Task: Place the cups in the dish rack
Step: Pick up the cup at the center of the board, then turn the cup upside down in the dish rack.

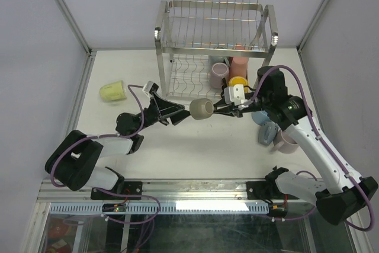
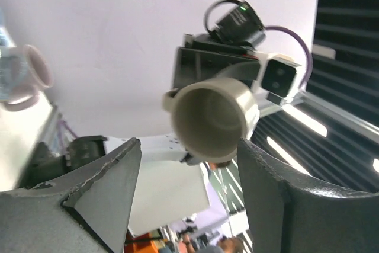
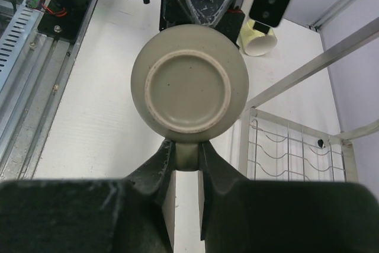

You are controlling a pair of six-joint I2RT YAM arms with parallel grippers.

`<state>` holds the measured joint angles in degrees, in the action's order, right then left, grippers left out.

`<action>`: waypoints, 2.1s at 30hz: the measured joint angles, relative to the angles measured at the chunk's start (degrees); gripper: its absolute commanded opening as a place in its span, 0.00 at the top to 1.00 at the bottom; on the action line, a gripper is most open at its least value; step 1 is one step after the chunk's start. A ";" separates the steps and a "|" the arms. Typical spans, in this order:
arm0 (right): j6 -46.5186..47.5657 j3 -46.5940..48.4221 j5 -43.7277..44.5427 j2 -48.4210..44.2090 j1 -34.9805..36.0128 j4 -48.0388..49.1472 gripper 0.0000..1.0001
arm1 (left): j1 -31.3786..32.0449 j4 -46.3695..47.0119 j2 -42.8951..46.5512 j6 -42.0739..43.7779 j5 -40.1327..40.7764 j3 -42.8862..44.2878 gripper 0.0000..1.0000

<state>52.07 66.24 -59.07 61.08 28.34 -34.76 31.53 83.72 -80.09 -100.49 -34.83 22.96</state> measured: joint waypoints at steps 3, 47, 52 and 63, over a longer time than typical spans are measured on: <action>-0.79 -0.22 1.77 0.00 -0.04 0.24 1.00 | -3.30 0.00 0.46 3.06 0.48 -4.83 0.35; -6.16 2.78 53.11 32.70 4.04 19.50 1.00 | -19.26 -88.30 49.62 87.52 23.45 8.04 0.01; -6.21 2.78 53.68 34.16 2.75 19.78 1.00 | -19.26 -88.91 49.81 88.04 24.24 8.04 0.01; -6.73 2.78 53.16 34.47 1.14 19.93 1.00 | -19.26 -89.07 49.86 88.37 24.46 8.04 0.01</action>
<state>45.34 69.01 -5.91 95.55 29.47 -14.83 12.27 -5.34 -30.24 -12.12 -10.37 31.00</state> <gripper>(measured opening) 0.157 0.990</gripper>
